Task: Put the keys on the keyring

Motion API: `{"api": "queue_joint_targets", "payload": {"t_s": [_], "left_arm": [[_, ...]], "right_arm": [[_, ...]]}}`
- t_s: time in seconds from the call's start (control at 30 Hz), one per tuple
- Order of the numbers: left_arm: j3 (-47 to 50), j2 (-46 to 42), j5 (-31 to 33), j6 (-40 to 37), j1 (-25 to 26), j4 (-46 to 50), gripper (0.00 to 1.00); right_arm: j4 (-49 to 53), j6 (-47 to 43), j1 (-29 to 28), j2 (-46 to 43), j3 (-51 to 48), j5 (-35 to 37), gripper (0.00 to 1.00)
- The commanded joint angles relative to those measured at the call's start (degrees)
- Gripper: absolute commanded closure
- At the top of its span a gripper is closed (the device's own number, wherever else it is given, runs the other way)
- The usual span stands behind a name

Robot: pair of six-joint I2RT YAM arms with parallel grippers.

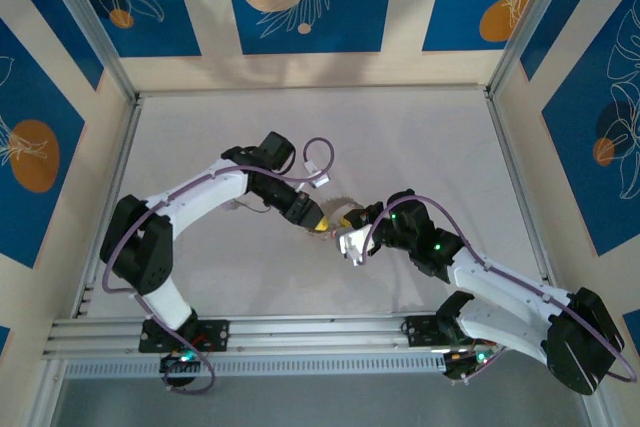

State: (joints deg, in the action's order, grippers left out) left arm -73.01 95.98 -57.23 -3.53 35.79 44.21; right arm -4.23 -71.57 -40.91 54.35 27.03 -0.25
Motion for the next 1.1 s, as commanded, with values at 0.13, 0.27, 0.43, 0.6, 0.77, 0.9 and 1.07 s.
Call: {"api": "queue_joint_targets", "payload": {"t_s": [0.13,0.27,0.43,0.6,0.77,0.9,1.07], "left_arm": [[-1.19,1.2,-3.81,-0.5,0.77,1.09,0.77],[-1.41,0.91,-5.74,-0.51,0.77,0.6,0.77],[-1.61,1.31,-7.72,-0.94,0.77,0.88,0.81],[-1.7,1.31,-7.01,-1.83,0.76,1.91,0.81],[-1.69,1.12,-5.15,-2.89,0.77,2.19,0.75],[-2.16,-0.68,-4.28,-7.25,0.72,2.97,0.65],[1.18,-8.06,-0.85,-14.74,0.76,-2.57,0.57]], "right_arm": [[-2.81,0.99,-0.32,-0.65,2.65,-1.31,1.0],[-2.81,1.27,-0.4,-0.27,2.84,-1.42,1.0],[-2.85,1.37,-0.42,-0.12,2.85,-1.33,1.0],[-2.76,1.43,-0.44,-0.29,2.73,-1.22,1.0],[-2.85,1.6,-0.39,-0.27,2.64,-1.16,1.0],[-3.09,1.97,-0.23,0.12,2.58,-1.02,1.0],[-3.87,6.53,1.01,0.04,3.38,-5.53,1.0]]}}
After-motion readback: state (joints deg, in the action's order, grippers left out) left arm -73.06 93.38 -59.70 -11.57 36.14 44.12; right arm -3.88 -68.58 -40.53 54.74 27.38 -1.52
